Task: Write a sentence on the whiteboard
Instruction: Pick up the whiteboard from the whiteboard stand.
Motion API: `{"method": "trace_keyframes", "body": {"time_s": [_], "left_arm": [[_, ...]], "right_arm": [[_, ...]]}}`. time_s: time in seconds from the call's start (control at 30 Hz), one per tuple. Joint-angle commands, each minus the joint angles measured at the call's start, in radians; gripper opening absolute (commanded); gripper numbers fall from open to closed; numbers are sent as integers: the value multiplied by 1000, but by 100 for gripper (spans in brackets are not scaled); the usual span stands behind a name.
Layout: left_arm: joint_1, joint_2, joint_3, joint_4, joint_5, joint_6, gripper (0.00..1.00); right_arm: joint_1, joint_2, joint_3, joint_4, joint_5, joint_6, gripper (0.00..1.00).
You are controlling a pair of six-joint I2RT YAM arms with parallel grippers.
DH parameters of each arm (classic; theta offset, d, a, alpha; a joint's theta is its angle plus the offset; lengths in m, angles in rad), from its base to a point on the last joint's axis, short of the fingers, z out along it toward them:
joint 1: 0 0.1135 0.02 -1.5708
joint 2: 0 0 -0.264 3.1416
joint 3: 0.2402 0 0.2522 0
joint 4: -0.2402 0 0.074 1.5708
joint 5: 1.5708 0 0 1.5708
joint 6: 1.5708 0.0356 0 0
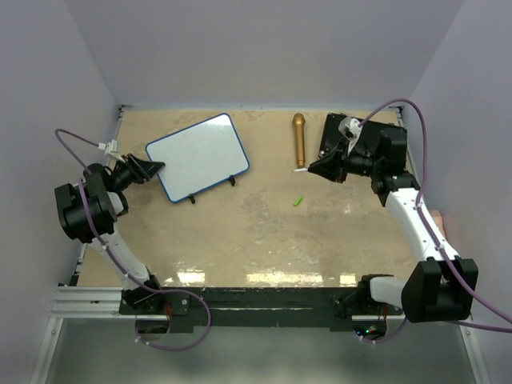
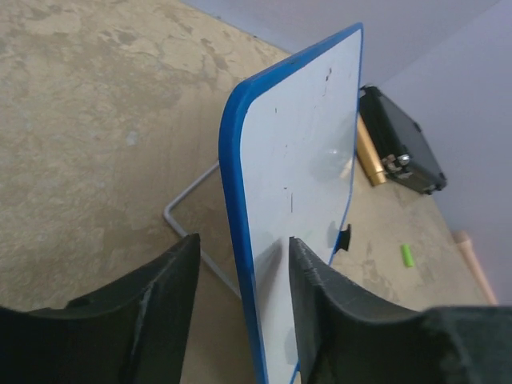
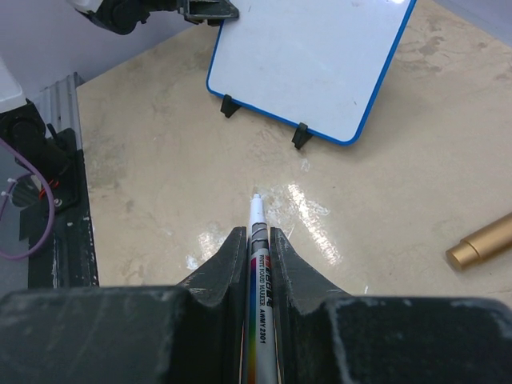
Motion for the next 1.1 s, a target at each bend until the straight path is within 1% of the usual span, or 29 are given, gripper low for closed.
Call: {"method": "trace_keyframes", "body": {"time_s": [0.0,0.03,0.27,0.3,0.33,0.4,0.43,0.57,0.6,0.8,0.83,1.07], "left_arm": [[-26,82,55,407,91,-188,47],[-29,100,59,432,93,-225,45],[-53,163,91,541,116,-317,34],[-53,169,92,570,119,-329,31],[-55,177,94,588,120,-354,22],[-55,178,97,626,122,-376,10],[-55,174,97,639,117,-392,0],[-40,134,88,717,93,-448,0],[-36,125,86,758,88,-461,0],[-24,36,83,846,57,-521,0],[-24,20,86,852,50,-540,0],[-23,-35,75,852,40,-535,0]], "right_arm": [[7,6,8,12,8,-21,0],[7,7,8,11,10,-19,0],[7,21,11,6,19,-26,0],[7,21,11,6,22,-27,0],[8,24,10,5,23,-29,0],[8,24,11,3,23,-30,0],[7,23,11,3,23,-29,0],[7,24,14,-4,22,-35,0],[8,23,16,-6,20,-35,0],[7,18,18,-11,17,-39,0],[8,18,18,-14,17,-39,0],[8,14,18,-15,20,-42,0]]}}
